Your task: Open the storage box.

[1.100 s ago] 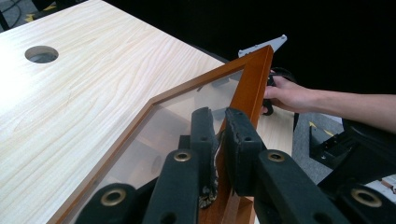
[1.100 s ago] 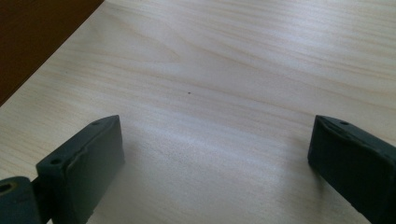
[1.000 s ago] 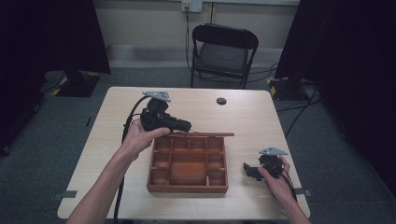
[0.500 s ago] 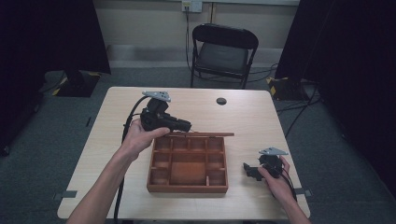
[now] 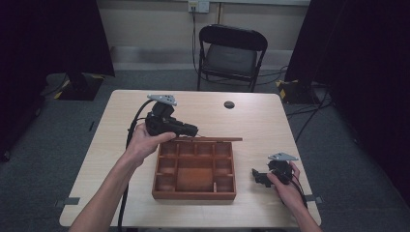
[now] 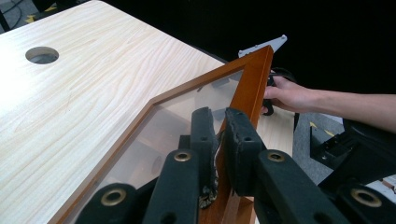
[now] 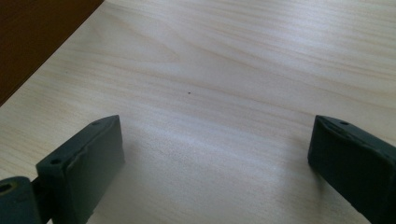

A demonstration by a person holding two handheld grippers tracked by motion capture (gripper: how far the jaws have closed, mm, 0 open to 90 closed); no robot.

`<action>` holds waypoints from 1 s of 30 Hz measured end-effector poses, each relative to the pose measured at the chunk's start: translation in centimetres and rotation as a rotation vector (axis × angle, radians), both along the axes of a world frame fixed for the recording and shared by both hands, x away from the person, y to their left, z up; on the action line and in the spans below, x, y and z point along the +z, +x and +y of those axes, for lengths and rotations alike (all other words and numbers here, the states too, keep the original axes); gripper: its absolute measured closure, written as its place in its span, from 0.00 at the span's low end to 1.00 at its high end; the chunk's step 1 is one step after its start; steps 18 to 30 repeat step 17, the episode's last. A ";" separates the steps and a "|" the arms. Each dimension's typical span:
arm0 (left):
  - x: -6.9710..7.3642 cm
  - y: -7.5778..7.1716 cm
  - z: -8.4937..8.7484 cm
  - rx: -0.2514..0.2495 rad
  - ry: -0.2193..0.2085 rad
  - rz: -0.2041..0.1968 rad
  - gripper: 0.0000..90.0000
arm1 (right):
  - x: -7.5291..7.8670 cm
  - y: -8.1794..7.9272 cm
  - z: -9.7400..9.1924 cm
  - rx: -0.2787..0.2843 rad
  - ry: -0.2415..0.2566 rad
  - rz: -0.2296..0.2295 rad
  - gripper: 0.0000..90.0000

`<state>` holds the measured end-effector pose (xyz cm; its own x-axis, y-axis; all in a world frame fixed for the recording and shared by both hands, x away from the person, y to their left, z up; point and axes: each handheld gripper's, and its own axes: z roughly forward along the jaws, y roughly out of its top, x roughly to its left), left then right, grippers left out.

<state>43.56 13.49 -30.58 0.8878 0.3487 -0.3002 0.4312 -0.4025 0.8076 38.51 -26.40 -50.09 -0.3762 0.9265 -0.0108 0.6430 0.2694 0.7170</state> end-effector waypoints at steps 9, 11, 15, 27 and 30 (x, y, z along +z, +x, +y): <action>0.0 0.1 0.0 -0.001 -0.004 0.001 0.92 | 0.0 0.0 0.0 0.000 0.000 0.000 0.03; 0.0 0.1 0.0 0.001 -0.004 0.004 0.92 | 0.0 0.0 0.0 0.000 0.000 0.000 0.03; 0.0 0.1 0.0 0.001 -0.004 0.004 0.92 | 0.0 0.0 0.0 0.002 0.000 -0.001 0.03; 0.0 0.1 0.1 0.005 -0.004 0.006 0.92 | 0.0 0.0 0.0 0.000 0.000 0.000 0.03; 0.0 0.1 0.1 0.005 -0.004 0.006 0.92 | 0.0 0.0 0.0 0.000 0.000 0.000 0.03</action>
